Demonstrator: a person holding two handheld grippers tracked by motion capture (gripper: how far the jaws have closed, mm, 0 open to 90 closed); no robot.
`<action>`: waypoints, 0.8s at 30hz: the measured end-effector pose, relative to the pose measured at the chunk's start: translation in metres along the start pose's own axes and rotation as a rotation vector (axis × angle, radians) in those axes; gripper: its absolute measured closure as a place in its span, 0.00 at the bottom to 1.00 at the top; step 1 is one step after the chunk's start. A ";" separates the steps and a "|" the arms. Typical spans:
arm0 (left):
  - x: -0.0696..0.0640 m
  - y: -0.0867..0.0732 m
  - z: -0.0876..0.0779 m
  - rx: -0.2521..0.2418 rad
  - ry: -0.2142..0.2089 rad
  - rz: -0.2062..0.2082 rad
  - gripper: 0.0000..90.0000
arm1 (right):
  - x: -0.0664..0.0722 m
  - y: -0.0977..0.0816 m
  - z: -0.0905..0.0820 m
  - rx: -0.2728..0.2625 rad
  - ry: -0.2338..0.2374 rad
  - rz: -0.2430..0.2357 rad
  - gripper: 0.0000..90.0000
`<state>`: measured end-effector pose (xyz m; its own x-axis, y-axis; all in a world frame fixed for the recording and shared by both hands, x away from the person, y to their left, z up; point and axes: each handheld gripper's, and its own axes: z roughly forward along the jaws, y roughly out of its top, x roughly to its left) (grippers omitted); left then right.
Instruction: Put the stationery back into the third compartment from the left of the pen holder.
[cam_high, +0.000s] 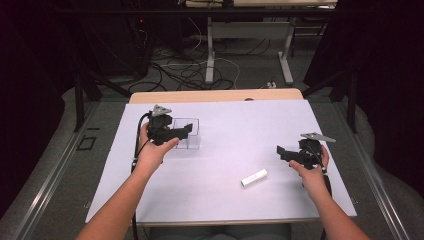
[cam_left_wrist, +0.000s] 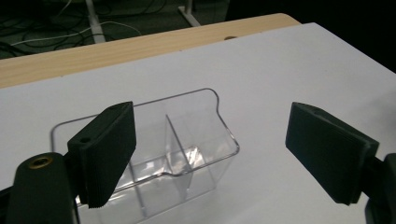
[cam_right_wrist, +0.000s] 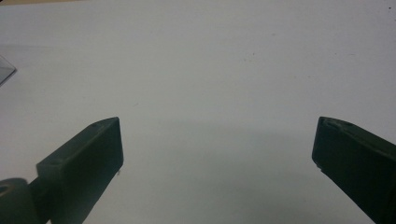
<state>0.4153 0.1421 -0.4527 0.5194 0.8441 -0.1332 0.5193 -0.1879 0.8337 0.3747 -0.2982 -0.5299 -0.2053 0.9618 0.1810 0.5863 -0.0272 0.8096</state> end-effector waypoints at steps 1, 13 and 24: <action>-0.002 -0.001 0.002 0.001 -0.008 -0.001 0.18 | 0.000 0.000 0.000 0.004 -0.001 -0.004 0.02; -0.036 -0.014 0.024 0.058 -0.091 0.082 0.17 | -0.002 -0.001 0.001 0.006 -0.001 -0.010 0.02; -0.069 -0.025 0.052 0.132 -0.134 0.154 0.18 | -0.002 -0.001 0.001 0.008 0.001 -0.011 0.02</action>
<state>0.4015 0.0626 -0.4921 0.6804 0.7276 -0.0872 0.5067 -0.3811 0.7733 0.3755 -0.2993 -0.5315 -0.2121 0.9618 0.1729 0.5906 -0.0148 0.8068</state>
